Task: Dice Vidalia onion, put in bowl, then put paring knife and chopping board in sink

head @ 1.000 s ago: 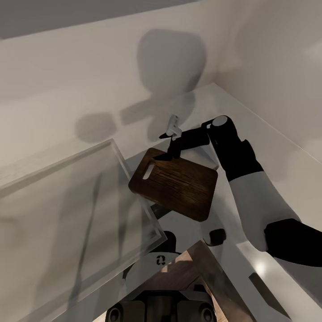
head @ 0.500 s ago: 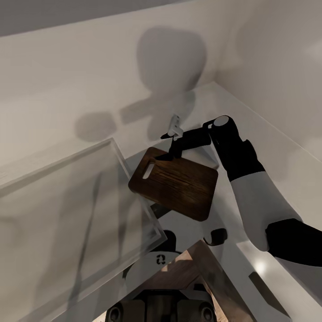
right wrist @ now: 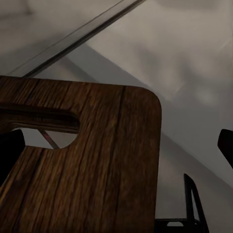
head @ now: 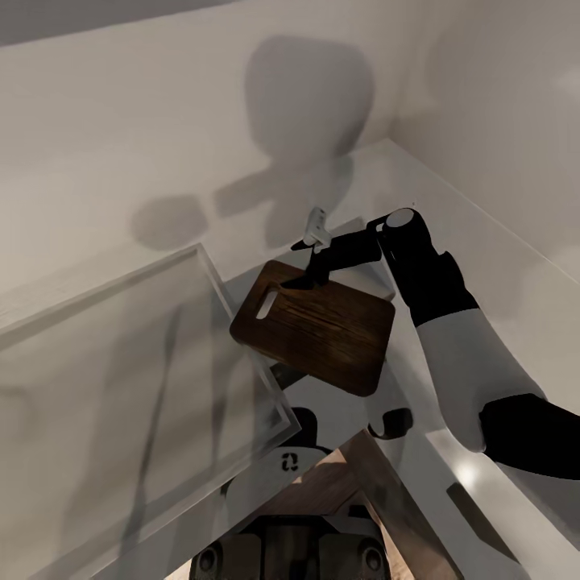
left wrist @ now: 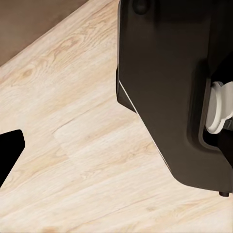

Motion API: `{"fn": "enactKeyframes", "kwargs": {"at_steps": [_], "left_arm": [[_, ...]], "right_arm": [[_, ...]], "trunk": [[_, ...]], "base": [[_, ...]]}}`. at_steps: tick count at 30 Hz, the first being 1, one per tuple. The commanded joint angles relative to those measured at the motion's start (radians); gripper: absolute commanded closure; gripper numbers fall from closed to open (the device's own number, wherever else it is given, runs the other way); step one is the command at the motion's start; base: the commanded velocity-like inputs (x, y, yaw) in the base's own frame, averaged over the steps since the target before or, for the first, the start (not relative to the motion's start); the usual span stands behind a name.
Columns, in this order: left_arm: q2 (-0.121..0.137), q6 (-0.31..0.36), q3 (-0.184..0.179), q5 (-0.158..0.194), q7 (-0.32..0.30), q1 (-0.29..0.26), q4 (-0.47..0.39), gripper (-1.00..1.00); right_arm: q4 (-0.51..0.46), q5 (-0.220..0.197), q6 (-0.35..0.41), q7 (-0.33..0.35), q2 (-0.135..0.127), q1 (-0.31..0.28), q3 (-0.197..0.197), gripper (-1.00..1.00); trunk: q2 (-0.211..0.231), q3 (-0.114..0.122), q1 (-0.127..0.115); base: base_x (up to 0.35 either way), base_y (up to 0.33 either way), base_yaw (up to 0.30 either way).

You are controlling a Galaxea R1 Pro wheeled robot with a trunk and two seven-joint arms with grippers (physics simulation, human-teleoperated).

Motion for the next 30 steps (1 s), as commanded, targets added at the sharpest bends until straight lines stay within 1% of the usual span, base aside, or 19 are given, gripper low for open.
{"fn": "enactKeyframes", "kwargs": {"at_steps": [1, 11, 16, 19, 20, 21, 24, 28, 30], "left_arm": [[0.001, -0.001, -0.005, 0.002, 0.007, 0.000, -0.001, -1.00], [0.001, -0.001, -0.005, 0.002, 0.007, 0.000, -0.001, -1.00], [0.001, -0.001, -0.005, 0.002, 0.007, 0.000, -0.001, -1.00], [0.001, -0.001, -0.005, 0.002, 0.007, 0.000, -0.001, -1.00], [0.001, -0.001, -0.005, 0.002, 0.007, 0.000, -0.001, -1.00], [0.001, -0.001, -0.005, 0.002, 0.007, 0.000, 0.000, -1.00], [0.001, -0.001, -0.005, 0.002, 0.007, 0.000, -0.001, -1.00], [0.001, -0.001, -0.005, 0.002, 0.007, 0.000, -0.001, -1.00], [0.001, -0.001, -0.005, 0.002, 0.007, 0.000, -0.001, -1.00]], "right_arm": [[-0.001, 0.003, 0.010, 0.005, 0.000, -0.001, -0.001, -1.00], [-0.002, 0.005, 0.010, 0.004, 0.001, -0.001, -0.001, -1.00], [-0.007, 0.005, 0.012, 0.004, 0.003, -0.001, -0.009, -1.00], [-0.011, 0.006, 0.036, -0.001, 0.005, -0.001, -0.012, -1.00], [-0.013, 0.007, 0.054, -0.012, 0.006, -0.001, -0.013, -1.00], [-0.014, 0.006, 0.077, -0.045, 0.009, -0.001, -0.014, -1.00], [-0.015, 0.006, 0.097, -0.120, 0.012, -0.001, -0.012, -1.00], [-0.014, 0.005, 0.102, -0.158, 0.015, -0.001, -0.009, -1.00], [-0.014, 0.005, 0.103, -0.165, 0.016, -0.001, -0.009, -1.00]], "trunk": [[-0.002, -0.002, 0.001], [-0.002, -0.003, 0.001], [-0.002, -0.003, 0.001], [-0.002, -0.003, 0.001], [-0.002, -0.003, 0.001], [-0.002, -0.003, 0.001], [-0.002, -0.003, 0.001], [-0.002, -0.003, 0.001], [-0.002, -0.003, 0.001]], "base": [[0.000, 0.000, 0.000], [0.000, 0.000, 0.000], [0.000, 0.000, 0.000], [0.000, 0.000, 0.000], [0.000, 0.000, 0.000], [0.000, 0.000, 0.000], [0.000, 0.000, 0.000], [0.000, 0.000, 0.000], [0.000, 0.000, 0.000]]}}
